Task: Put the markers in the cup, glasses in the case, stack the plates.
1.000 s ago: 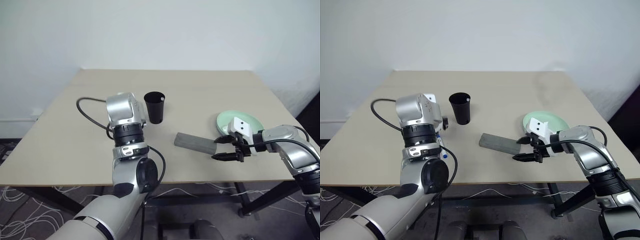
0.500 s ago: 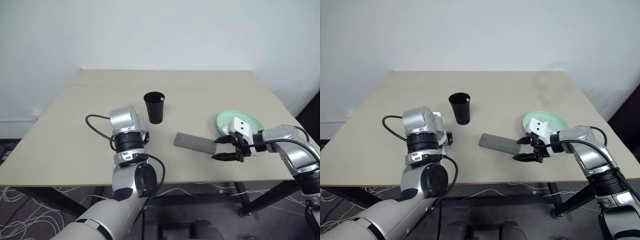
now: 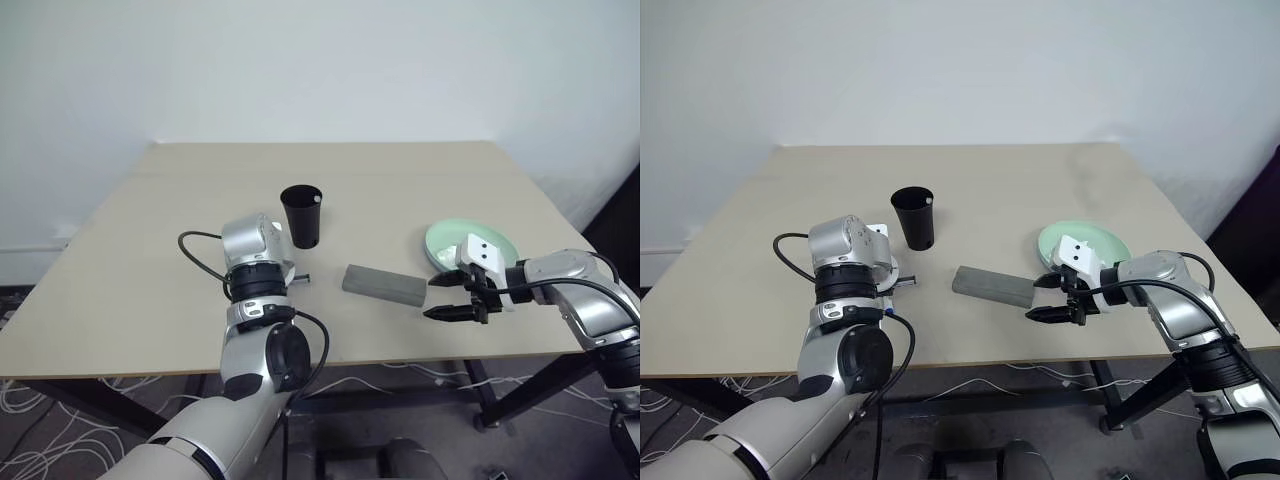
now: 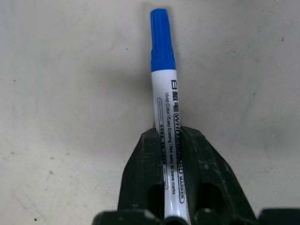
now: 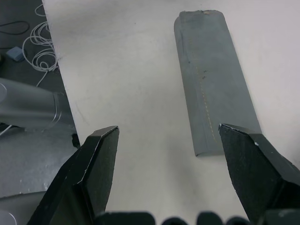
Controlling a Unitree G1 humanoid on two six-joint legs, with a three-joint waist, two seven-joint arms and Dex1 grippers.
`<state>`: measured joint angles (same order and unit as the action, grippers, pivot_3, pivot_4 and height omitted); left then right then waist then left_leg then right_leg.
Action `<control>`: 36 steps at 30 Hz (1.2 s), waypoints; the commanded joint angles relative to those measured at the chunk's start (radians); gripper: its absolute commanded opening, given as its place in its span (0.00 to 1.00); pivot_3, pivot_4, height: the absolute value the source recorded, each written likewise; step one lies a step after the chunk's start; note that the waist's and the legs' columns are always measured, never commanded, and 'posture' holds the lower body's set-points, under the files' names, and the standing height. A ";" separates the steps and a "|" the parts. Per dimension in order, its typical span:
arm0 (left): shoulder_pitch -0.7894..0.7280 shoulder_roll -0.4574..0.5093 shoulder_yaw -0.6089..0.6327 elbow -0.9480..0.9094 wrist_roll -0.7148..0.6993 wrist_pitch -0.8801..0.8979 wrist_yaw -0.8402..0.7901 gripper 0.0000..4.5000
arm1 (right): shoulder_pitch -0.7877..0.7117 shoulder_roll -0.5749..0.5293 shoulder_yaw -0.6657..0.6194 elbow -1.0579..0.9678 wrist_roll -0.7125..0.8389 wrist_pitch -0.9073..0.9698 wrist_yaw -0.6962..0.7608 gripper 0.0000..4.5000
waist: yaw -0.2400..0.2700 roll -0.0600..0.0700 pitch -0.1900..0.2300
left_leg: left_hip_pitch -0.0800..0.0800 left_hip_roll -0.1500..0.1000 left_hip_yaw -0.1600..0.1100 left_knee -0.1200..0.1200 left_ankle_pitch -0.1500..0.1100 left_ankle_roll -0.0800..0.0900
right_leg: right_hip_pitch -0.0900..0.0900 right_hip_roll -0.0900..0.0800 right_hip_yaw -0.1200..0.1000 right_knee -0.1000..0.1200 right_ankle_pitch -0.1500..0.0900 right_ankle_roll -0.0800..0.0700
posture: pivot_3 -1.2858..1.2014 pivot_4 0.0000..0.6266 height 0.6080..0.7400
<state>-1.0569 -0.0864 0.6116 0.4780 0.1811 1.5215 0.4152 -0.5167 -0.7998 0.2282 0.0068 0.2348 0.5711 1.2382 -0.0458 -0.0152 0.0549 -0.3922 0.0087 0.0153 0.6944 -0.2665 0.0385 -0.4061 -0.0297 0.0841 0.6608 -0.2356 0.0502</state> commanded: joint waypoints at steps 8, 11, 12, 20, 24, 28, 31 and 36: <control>-0.021 0.066 -0.377 -0.036 -0.188 0.081 -0.304 0.10 | -0.035 0.008 -0.012 -0.014 0.005 -0.005 0.000 0.82 | -0.001 -0.001 0.001 | -0.003 -0.003 0.000 0.000 0.004 0.001 | -0.002 0.000 0.002 -0.001 0.004 0.004 | 0.52 0.00 1.00; -0.011 0.157 -0.598 -0.063 -0.339 0.093 -0.501 0.10 | -0.040 0.009 -0.011 -0.011 0.004 -0.006 0.002 0.82 | -0.003 -0.001 0.001 | -0.003 -0.003 0.000 -0.001 0.004 0.001 | -0.002 -0.001 0.003 -0.002 0.003 0.004 | 0.52 0.00 1.00; -0.014 0.197 -0.669 -0.075 -0.390 0.093 -0.563 0.10 | -0.042 0.009 -0.010 -0.009 0.003 -0.006 0.002 0.82 | -0.003 -0.001 0.001 | -0.003 -0.003 0.000 -0.002 0.004 0.001 | -0.003 -0.001 0.003 -0.002 0.003 0.004 | 0.52 0.00 1.00; -0.084 0.356 -0.786 -0.133 -0.507 -0.205 -0.873 0.10 | -0.045 0.015 -0.008 -0.008 0.003 -0.005 0.000 0.82 | -0.006 0.000 0.001 | -0.002 -0.003 0.001 -0.005 0.007 0.006 | -0.005 0.000 0.007 -0.002 0.003 0.004 | 0.52 0.00 1.00; -0.091 0.361 -0.744 -0.037 -0.423 -0.668 -0.868 0.10 | -0.046 0.017 -0.008 -0.010 0.003 -0.002 -0.001 0.82 | 0.000 0.000 0.001 | -0.002 -0.003 0.001 -0.005 0.007 0.006 | -0.004 -0.001 0.007 -0.004 0.003 0.004 | 0.52 0.00 1.00; -0.119 0.337 -0.716 0.118 -0.349 -1.027 -0.816 0.10 | -0.049 0.020 -0.008 -0.011 0.003 0.001 0.001 0.82 | 0.000 0.000 0.001 | -0.002 -0.004 0.002 -0.005 0.008 0.008 | -0.004 -0.002 0.007 -0.004 0.004 0.002 | 0.52 0.00 1.00; -0.132 0.304 -0.693 0.243 -0.300 -1.302 -0.750 0.10 | -0.050 0.022 -0.007 -0.013 0.004 0.003 0.001 0.82 | 0.001 0.000 0.001 | -0.003 -0.004 0.003 -0.005 0.008 0.009 | -0.004 -0.002 0.007 -0.005 0.004 0.002 | 0.52 0.00 1.00; -0.151 0.290 -0.704 0.455 -0.205 -1.572 -0.662 0.10 | -0.048 0.024 -0.009 -0.018 0.006 0.008 0.000 0.82 | 0.003 -0.001 0.001 | -0.004 -0.005 0.004 -0.005 0.008 0.009 | -0.004 -0.002 0.007 -0.005 0.004 0.003 | 0.52 0.00 1.00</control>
<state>-1.1719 0.1980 -0.0936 0.8954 -0.0696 0.0536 -0.2757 -0.5396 -0.7724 0.2341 0.0106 0.2338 0.5812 1.2378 -0.0433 -0.0158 0.0558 -0.3957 0.0039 0.0193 0.6890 -0.2583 0.0479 -0.4104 -0.0314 0.0915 0.6556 -0.2318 0.0535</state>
